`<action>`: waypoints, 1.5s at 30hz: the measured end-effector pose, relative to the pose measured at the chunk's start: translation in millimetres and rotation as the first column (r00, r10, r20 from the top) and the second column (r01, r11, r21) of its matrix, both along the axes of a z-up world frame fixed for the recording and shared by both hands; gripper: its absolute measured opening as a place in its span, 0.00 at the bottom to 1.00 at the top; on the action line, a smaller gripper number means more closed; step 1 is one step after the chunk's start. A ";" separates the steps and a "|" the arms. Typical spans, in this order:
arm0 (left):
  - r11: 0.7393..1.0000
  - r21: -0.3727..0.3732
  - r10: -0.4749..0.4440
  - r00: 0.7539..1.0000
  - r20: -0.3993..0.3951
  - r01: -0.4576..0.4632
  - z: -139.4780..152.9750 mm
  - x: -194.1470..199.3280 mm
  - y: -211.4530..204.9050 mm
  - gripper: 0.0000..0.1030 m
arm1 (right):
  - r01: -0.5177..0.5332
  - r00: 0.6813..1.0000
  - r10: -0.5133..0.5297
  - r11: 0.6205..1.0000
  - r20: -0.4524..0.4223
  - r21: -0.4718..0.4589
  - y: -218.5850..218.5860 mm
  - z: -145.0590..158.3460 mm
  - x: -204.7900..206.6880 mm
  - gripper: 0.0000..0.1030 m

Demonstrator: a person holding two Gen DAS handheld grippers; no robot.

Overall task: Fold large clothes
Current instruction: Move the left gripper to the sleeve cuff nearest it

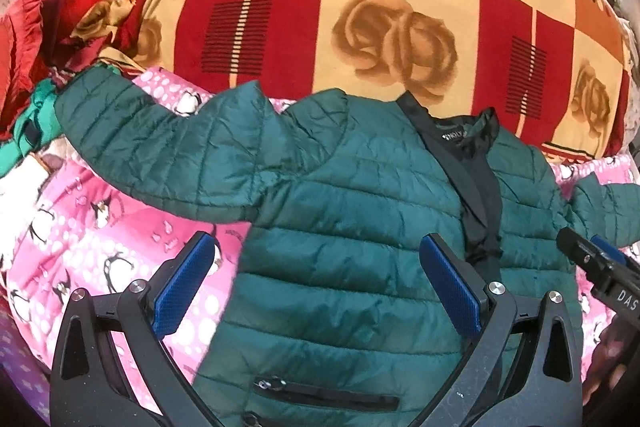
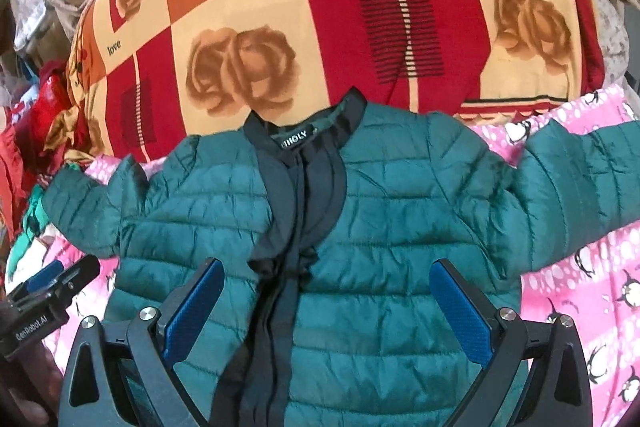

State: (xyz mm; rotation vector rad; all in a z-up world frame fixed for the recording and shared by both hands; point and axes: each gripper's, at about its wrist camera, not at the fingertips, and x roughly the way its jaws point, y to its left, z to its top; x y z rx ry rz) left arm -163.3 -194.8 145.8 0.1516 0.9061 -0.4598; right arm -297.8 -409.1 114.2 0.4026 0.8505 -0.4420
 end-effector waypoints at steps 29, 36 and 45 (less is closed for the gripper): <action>0.993 0.062 0.101 0.995 0.013 -0.101 -35.0 59.2 13.4 1.00 | -0.033 0.998 0.033 0.999 -0.051 0.003 3.4 -51.7 40.8 1.00; 0.990 0.071 0.121 0.993 0.012 -0.122 -41.1 72.6 19.7 1.00 | -0.047 0.997 0.048 0.999 -0.063 0.017 11.3 -64.3 55.0 1.00; 0.977 0.053 0.206 0.978 0.012 -0.207 -43.3 103.1 59.4 1.00 | -0.082 0.994 0.083 0.997 -0.064 0.014 24.3 -69.2 62.3 1.00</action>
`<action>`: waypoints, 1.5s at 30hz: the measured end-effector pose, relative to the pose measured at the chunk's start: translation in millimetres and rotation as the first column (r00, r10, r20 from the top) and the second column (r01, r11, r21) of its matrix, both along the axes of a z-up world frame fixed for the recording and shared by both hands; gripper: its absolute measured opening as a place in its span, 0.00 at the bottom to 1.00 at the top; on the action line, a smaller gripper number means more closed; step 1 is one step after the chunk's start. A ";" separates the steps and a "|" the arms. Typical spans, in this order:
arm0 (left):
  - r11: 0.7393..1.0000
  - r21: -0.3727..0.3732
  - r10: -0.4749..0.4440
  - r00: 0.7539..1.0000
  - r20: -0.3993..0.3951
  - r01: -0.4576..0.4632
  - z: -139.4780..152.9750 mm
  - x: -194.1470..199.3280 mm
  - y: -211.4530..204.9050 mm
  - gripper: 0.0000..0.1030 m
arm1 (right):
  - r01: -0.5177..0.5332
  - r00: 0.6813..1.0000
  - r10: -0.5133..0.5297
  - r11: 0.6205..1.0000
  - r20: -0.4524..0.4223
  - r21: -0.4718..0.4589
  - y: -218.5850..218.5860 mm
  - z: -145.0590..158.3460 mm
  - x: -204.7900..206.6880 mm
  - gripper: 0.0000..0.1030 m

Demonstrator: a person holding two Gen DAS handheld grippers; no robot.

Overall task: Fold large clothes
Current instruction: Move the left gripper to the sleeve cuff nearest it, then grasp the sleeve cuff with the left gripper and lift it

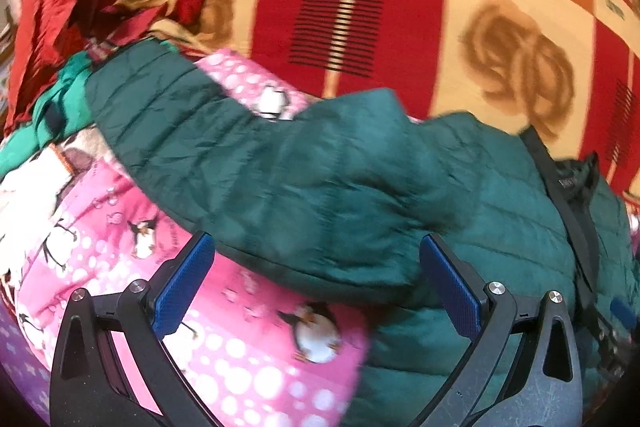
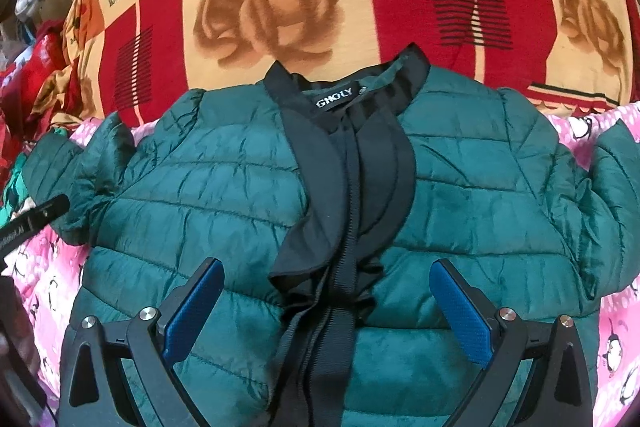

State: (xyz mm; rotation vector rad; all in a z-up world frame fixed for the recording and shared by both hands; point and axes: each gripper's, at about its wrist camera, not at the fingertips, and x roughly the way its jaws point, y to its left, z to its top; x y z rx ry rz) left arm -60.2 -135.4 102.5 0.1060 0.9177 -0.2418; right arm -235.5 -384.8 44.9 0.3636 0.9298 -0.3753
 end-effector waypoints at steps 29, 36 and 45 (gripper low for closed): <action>0.891 -0.140 0.437 0.899 0.014 -0.431 -25.2 165.1 177.2 0.93 | -0.071 0.997 0.072 0.997 -0.027 0.044 19.6 -9.4 7.3 1.00; 0.916 -0.196 0.357 0.934 0.009 -0.349 -30.3 175.5 165.1 0.37 | -0.084 0.996 0.085 0.996 -0.038 0.035 22.7 -10.0 10.4 1.00; 0.940 -0.266 0.243 0.967 0.077 -0.215 -2.7 130.7 146.6 0.13 | -0.074 0.997 0.074 0.997 -0.015 0.037 18.3 -3.8 3.9 1.00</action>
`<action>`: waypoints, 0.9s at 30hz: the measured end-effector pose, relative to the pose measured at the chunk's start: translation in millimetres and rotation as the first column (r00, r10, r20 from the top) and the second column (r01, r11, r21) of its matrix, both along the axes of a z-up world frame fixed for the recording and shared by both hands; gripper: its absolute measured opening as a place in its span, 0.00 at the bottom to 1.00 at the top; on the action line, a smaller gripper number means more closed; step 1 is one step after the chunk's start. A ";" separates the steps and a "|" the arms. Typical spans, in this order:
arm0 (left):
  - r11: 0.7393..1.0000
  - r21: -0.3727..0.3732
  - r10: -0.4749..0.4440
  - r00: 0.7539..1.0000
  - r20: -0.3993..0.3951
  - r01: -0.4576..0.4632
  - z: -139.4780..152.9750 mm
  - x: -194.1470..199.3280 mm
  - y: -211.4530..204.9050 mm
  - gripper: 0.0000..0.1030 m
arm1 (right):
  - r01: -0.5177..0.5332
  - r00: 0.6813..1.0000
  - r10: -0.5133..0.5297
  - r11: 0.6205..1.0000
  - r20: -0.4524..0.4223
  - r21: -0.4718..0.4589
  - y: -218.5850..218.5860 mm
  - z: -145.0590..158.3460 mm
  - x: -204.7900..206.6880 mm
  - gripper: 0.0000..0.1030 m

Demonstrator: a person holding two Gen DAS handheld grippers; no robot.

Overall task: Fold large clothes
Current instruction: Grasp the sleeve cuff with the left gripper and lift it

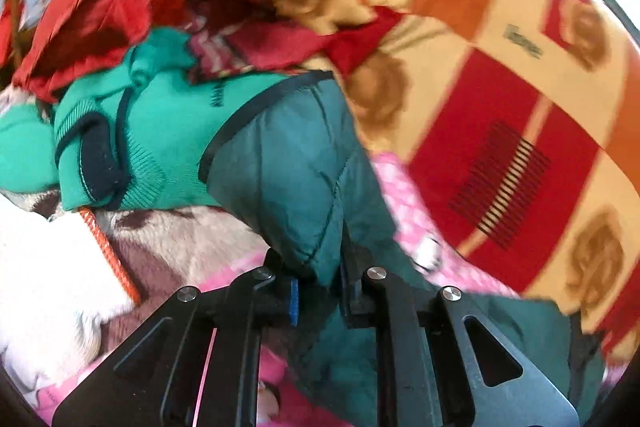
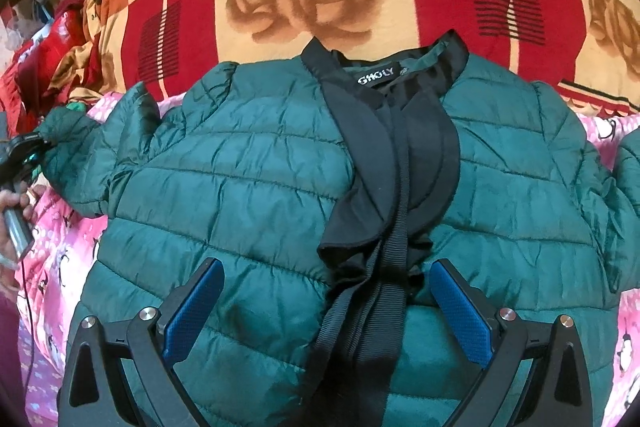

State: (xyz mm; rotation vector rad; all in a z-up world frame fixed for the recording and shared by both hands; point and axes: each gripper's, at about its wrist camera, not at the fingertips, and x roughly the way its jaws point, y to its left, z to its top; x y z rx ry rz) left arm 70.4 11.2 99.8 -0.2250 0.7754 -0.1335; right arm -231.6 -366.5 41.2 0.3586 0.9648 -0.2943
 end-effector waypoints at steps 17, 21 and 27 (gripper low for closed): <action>0.950 0.144 -0.288 0.956 0.052 0.278 39.2 -117.2 -101.1 0.13 | 0.065 0.998 -0.065 0.998 0.016 -0.011 -21.6 8.3 -25.5 1.00; 0.921 0.180 -0.360 0.931 0.054 0.345 42.5 -142.8 -132.5 0.13 | 0.078 0.997 -0.077 0.997 0.018 -0.019 -28.5 11.6 -36.5 1.00; 0.879 0.204 -0.444 0.896 0.027 0.430 38.3 -174.5 -177.2 0.13 | 0.116 0.993 -0.116 0.993 0.027 -0.014 -43.1 17.2 -53.6 1.00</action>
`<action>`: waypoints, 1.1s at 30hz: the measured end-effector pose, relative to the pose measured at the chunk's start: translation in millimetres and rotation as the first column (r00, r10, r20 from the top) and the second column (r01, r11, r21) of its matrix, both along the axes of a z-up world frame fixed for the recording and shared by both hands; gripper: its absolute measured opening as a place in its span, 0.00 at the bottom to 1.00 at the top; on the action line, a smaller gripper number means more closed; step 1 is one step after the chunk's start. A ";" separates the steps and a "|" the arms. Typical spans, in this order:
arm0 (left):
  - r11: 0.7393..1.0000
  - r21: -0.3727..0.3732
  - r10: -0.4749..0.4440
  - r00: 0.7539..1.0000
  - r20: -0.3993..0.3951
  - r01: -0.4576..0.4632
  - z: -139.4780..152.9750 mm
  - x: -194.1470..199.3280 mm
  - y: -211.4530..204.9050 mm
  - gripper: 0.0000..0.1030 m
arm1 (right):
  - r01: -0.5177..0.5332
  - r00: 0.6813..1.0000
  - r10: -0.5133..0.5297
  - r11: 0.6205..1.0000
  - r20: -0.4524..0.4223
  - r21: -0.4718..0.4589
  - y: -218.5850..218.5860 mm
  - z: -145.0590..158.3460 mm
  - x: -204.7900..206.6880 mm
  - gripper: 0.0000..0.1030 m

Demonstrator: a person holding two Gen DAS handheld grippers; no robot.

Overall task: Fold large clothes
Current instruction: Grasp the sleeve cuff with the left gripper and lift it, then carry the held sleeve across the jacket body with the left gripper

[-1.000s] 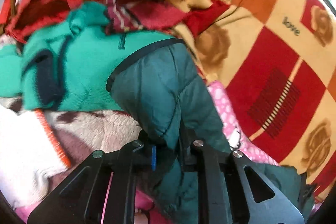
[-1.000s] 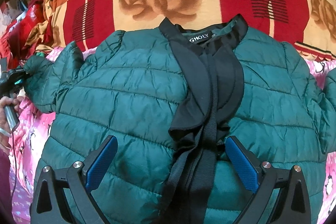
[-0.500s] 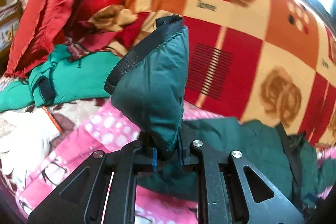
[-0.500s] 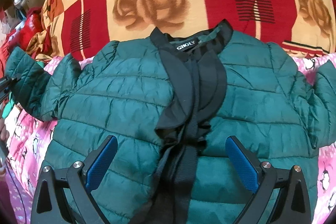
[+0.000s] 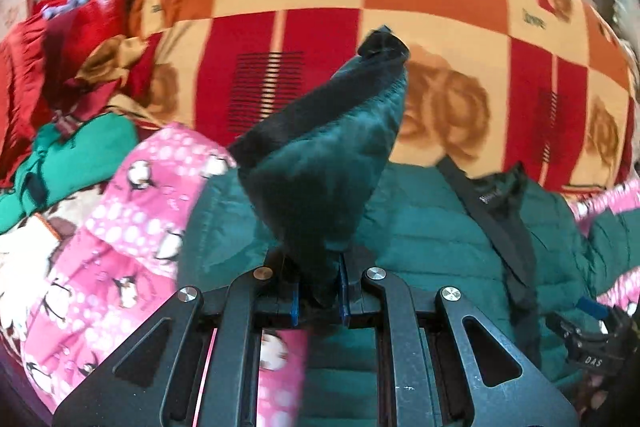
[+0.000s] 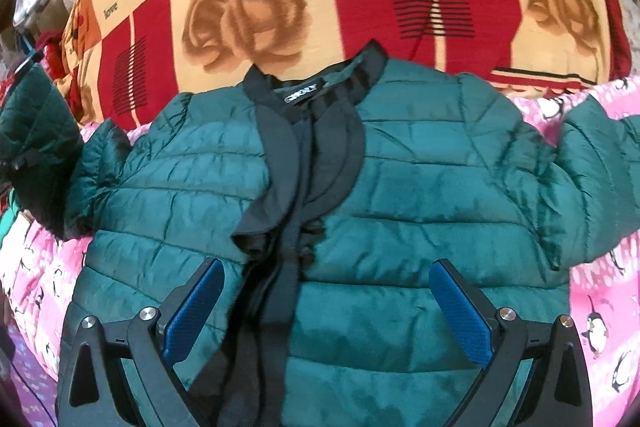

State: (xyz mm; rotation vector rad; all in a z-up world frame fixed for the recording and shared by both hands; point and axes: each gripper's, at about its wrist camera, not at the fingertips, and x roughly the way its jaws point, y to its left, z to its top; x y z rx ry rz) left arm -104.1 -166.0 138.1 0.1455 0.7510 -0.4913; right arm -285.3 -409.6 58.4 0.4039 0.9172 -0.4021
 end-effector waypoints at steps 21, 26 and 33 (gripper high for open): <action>0.972 0.095 -0.212 0.977 -0.030 0.214 -21.3 -83.4 -111.8 0.13 | 0.098 0.995 -0.098 0.995 0.015 0.019 -40.9 5.5 -46.0 1.00; 0.960 0.105 -0.253 0.966 -0.058 0.258 -32.0 -98.2 -136.6 0.13 | 0.109 0.994 -0.109 0.994 -0.004 -0.006 -49.4 3.8 -55.4 1.00; 0.947 0.113 -0.287 0.949 -0.128 0.301 -56.5 -112.0 -165.3 0.13 | 0.143 0.989 -0.143 0.990 -0.034 0.000 -67.5 -2.5 -67.4 1.00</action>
